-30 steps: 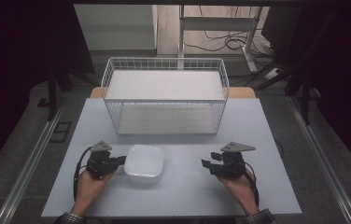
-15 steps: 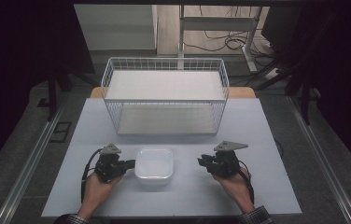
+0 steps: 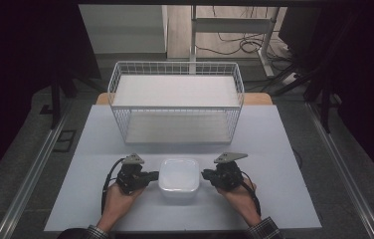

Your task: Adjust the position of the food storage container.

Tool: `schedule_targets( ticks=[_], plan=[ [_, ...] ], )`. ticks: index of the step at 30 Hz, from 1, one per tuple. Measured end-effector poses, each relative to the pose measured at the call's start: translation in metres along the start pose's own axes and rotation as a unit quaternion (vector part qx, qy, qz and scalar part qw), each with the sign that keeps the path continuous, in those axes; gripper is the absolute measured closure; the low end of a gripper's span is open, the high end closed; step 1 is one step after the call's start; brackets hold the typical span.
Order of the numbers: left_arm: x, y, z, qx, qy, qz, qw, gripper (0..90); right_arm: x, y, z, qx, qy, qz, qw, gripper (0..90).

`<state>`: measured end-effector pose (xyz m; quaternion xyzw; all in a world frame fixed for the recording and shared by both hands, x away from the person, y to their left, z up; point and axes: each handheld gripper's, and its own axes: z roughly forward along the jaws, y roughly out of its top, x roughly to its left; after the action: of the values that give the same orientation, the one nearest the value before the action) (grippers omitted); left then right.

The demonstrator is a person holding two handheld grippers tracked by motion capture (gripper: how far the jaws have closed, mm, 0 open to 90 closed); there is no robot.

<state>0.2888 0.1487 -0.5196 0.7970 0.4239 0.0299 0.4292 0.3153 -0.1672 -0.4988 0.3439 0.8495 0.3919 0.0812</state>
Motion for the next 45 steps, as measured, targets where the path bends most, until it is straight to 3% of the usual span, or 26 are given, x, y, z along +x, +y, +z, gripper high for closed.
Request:
schedule_targets(
  ticks=[5,23,27,30,33,37,40,41,44,45],
  plan=[
    [-0.005,0.001,0.004,0.003,0.001,0.008,1.0,89.7,0.001,-0.001,0.0,0.006,-0.006,0.0,1.0,89.1],
    [-0.017,-0.009,-0.003,0.009,0.009,0.001,0.9999,89.9,0.026,-0.008,-0.009,0.025,-0.034,-0.028,0.9987,89.5],
    [-0.017,-0.01,-0.004,0.008,0.004,0.0,1.0,89.6,0.023,-0.009,-0.01,0.023,-0.025,-0.021,0.9992,88.8],
    [-0.012,-0.011,-0.01,0.004,0.025,0.007,0.9997,81.1,0.022,-0.009,-0.013,0.017,-0.034,-0.026,0.9989,85.1],
    [-0.006,-0.016,-0.016,-0.002,0.024,0.002,0.9997,61.8,0.018,-0.011,-0.017,0.011,-0.046,-0.036,0.9982,81.8],
    [-0.002,-0.023,-0.024,-0.01,0.022,0.013,0.9996,37.0,0.001,-0.02,-0.029,-0.011,-0.051,-0.018,0.9984,57.1],
    [0.0,-0.026,-0.025,-0.019,0.01,0.019,0.9996,20.8,-0.007,-0.026,-0.033,-0.018,-0.041,-0.013,0.9989,32.5],
    [0.0,-0.026,-0.025,-0.019,0.01,0.019,0.9996,17.8,-0.007,-0.026,-0.033,-0.018,-0.041,-0.013,0.9989,32.5],
    [0.001,-0.028,-0.026,-0.031,0.001,0.026,0.9992,11.3,-0.012,-0.029,-0.032,-0.027,-0.045,-0.009,0.9986,16.1],
    [0.001,-0.028,-0.026,-0.031,0.001,0.026,0.9992,8.9,-0.012,-0.029,-0.032,-0.027,-0.045,-0.009,0.9986,16.1]
  ],
)
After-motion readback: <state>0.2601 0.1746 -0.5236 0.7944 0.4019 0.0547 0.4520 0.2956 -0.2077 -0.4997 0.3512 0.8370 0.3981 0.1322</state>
